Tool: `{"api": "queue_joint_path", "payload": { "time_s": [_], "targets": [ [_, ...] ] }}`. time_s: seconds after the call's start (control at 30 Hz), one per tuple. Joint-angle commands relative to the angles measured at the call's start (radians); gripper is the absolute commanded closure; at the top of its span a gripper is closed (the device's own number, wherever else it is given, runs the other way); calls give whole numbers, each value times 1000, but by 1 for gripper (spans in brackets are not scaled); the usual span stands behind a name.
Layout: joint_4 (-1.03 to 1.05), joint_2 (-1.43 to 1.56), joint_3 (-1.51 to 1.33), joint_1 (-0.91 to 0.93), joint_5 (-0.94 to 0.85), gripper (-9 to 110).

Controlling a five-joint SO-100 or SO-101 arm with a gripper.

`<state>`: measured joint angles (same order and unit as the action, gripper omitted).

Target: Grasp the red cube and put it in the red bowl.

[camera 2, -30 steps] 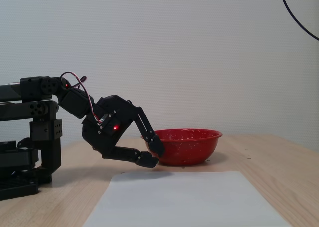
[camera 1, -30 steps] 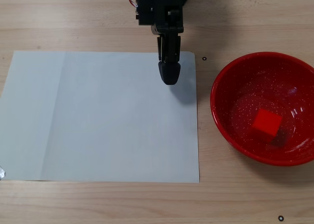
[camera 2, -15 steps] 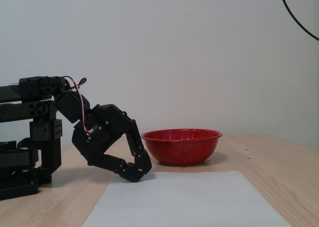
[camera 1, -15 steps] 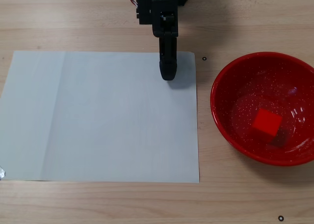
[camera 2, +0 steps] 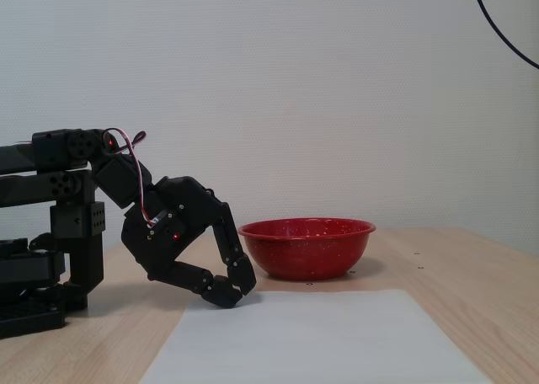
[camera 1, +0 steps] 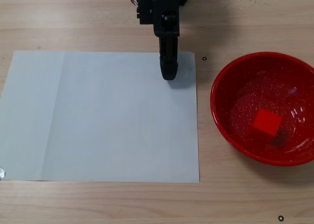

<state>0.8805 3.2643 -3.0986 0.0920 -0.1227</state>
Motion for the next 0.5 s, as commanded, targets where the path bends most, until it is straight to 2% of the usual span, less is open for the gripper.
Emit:
{"api": "queue_joint_path", "payload": {
  "time_s": [0.0, 0.47],
  "targets": [
    [9, 12, -6, -3, 18, 101],
    [14, 11, -6, -26, -18, 101]
  ]
}}
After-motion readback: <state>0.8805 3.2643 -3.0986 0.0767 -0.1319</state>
